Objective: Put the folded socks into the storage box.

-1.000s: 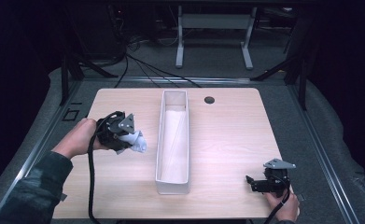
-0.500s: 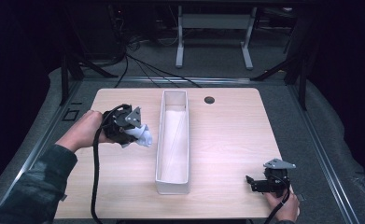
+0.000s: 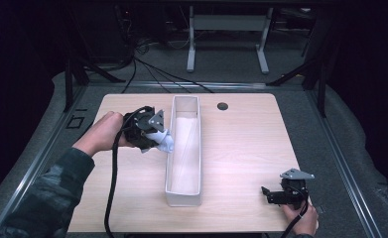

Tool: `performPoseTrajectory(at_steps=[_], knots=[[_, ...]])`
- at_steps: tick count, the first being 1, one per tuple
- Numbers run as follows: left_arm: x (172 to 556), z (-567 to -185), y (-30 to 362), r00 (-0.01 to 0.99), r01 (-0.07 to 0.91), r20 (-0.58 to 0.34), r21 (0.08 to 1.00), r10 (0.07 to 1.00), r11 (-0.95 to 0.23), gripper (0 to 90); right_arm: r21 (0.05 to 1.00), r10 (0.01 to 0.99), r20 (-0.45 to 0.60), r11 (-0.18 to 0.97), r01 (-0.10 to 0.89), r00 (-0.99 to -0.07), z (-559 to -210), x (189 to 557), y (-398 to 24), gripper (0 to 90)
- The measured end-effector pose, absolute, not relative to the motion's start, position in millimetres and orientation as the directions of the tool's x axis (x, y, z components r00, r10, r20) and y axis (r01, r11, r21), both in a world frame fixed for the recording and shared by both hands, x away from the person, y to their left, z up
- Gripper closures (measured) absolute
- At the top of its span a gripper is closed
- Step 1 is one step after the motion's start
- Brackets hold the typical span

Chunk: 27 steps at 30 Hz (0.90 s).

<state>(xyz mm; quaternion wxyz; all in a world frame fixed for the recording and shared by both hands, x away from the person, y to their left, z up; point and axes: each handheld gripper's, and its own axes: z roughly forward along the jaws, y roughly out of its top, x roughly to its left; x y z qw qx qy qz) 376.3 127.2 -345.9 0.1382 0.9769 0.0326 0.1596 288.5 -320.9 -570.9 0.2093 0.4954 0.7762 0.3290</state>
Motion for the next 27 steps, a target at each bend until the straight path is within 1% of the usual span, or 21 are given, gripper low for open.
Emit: performPoseTrajectory(at_steps=[12, 27], knots=[[379.9, -345.2, 106.3, 0.951, -0.002, 0.298, 0.277, 0.084, -0.961, 62.3, 0.718, 0.907, 0.001, 0.293, 0.631, -0.422, -570.9, 288.5, -320.9, 2.3], [386.1, -354.1, 75.9, 0.958, -0.029, 0.283, 0.276, 0.053, -0.961, 62.2, 0.718, 0.907, 0.001, 0.293, 0.631, -0.422, -570.9, 288.5, -320.9, 2.4]])
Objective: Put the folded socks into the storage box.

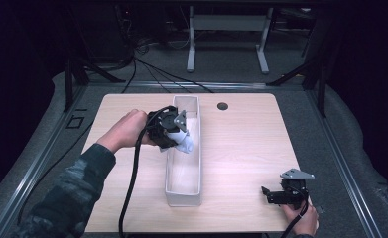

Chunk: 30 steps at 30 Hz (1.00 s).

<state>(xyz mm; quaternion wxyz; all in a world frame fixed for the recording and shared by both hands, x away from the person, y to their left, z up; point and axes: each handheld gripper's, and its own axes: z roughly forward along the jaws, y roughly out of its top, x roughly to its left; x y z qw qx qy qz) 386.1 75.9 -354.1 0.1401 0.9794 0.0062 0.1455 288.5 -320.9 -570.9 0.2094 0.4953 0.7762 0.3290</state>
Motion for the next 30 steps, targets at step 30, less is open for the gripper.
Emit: performPoseTrajectory(at_steps=[30], knots=[[396.2, -398.8, 55.1, 0.977, -0.019, 0.209, 0.252, 0.035, -0.967, 62.0, 0.718, 0.907, 0.0, 0.294, 0.631, -0.422, -570.9, 288.4, -320.8, 2.3]])
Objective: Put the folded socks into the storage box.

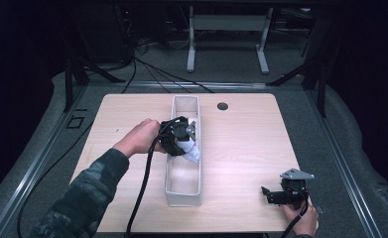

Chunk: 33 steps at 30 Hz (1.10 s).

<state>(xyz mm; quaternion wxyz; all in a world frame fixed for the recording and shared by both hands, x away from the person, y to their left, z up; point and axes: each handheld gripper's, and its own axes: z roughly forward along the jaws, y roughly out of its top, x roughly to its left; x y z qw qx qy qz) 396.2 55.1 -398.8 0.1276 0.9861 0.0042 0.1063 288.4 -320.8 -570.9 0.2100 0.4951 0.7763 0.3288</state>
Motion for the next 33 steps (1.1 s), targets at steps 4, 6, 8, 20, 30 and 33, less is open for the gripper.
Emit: performPoseTrajectory(at_steps=[4, 6, 8, 20, 30, 33], knots=[[398.3, -407.6, 52.0, 0.98, -0.022, 0.197, 0.247, 0.027, -0.969, 62.0, 0.718, 0.907, 0.0, 0.293, 0.631, -0.421, -570.9, 288.4, -320.8, 2.3], [398.3, -410.5, 51.6, 0.98, -0.023, 0.196, 0.247, 0.027, -0.969, 62.0, 0.718, 0.907, 0.0, 0.293, 0.631, -0.422, -570.9, 288.4, -320.8, 2.4], [399.0, -416.6, 51.0, 0.983, -0.019, 0.181, 0.237, 0.024, -0.971, 62.0, 0.718, 0.907, 0.001, 0.293, 0.631, -0.422, -570.9, 288.4, -320.8, 2.3], [403.1, -437.8, 51.8, 0.989, 0.009, 0.138, 0.235, 0.042, -0.972, 61.6, 0.718, 0.907, 0.0, 0.293, 0.631, -0.422, -570.9, 288.4, -320.8, 2.3], [404.8, -449.4, 45.7, 0.993, 0.007, 0.116, 0.213, 0.033, -0.977, 60.6, 0.718, 0.907, 0.0, 0.294, 0.631, -0.422, -570.9, 288.4, -320.8, 2.3], [405.0, -451.9, 43.2, 0.993, 0.014, 0.108, 0.203, 0.036, -0.979, 60.4, 0.718, 0.907, 0.0, 0.294, 0.631, -0.422, -570.9, 288.3, -320.8, 2.3]])
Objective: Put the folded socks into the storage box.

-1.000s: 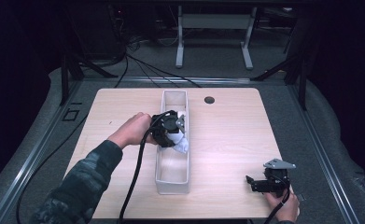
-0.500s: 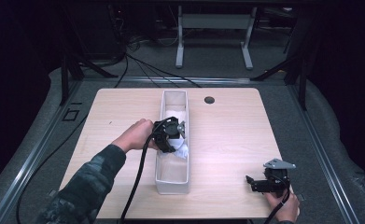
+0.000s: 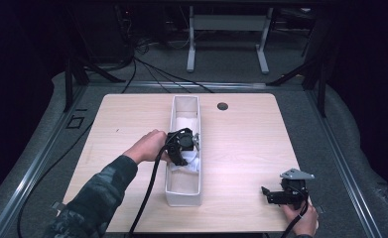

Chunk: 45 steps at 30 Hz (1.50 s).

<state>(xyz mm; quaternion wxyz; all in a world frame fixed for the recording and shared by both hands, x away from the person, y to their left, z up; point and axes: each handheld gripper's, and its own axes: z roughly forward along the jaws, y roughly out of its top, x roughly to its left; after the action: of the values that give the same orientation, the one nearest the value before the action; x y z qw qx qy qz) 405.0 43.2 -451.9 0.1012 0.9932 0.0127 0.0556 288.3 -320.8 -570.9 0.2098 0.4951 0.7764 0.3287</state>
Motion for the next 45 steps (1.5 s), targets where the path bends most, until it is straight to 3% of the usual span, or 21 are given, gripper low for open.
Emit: performPoseTrajectory(at_steps=[21, 38, 45], knots=[[405.5, -474.8, 36.9, 0.996, 0.015, 0.082, 0.164, 0.029, -0.986, 56.0, 0.718, 0.907, 0.0, 0.293, 0.631, -0.421, -570.9, 288.3, -320.8, 2.4], [403.7, -466.9, 41.1, 0.992, 0.048, 0.102, 0.182, 0.068, -0.982, 19.6, 0.718, 0.907, 0.0, 0.294, 0.631, -0.422, -570.9, 288.4, -320.8, 2.4], [400.1, -445.8, 48.6, 0.989, 0.057, 0.12, 0.223, 0.086, -0.973, 16.3, 0.718, 0.907, -0.001, 0.294, 0.631, -0.422, -570.9, 288.4, -320.8, 2.4]])
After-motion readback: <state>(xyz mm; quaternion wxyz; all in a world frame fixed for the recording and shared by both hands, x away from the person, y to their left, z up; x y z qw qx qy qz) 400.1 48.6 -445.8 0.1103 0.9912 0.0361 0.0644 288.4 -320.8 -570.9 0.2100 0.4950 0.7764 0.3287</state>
